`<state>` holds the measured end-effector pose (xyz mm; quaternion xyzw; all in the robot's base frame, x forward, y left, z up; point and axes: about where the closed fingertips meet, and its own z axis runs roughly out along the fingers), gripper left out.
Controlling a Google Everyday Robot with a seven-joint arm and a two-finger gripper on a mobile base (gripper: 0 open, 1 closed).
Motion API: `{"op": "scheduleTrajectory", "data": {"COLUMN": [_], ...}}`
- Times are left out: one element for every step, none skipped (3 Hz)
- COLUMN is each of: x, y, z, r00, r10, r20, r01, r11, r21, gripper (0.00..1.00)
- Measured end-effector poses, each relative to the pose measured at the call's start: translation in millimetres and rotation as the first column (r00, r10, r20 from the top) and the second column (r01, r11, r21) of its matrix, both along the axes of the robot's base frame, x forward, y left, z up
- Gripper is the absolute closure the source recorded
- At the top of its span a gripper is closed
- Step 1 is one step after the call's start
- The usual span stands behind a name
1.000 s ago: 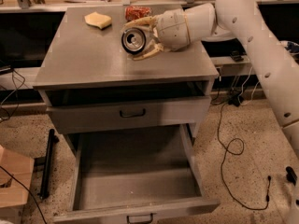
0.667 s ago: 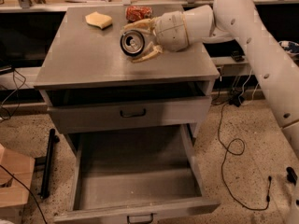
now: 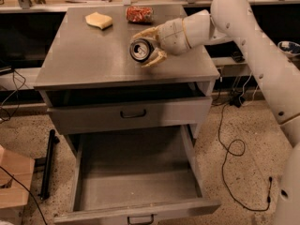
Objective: Pick pepsi can from middle drawer and place on counter
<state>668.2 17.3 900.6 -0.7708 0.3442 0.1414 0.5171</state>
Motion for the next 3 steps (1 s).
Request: {"op": "scheduleTrajectory", "data": {"x": [29.4, 36.3, 51.2], "y": [-12.9, -16.6, -17.7], "z": [-28.9, -33.5, -40.8], "r00": [0.9984, 0.9975, 0.9968], "r10": [-0.050, -0.060, -0.067], "r20": [-0.026, -0.038, -0.043], "r01": [0.048, 0.056, 0.059], "r11": [0.996, 0.992, 0.985], "r21": [-0.081, -0.111, -0.164], "gripper": [0.99, 0.77, 0.46]}}
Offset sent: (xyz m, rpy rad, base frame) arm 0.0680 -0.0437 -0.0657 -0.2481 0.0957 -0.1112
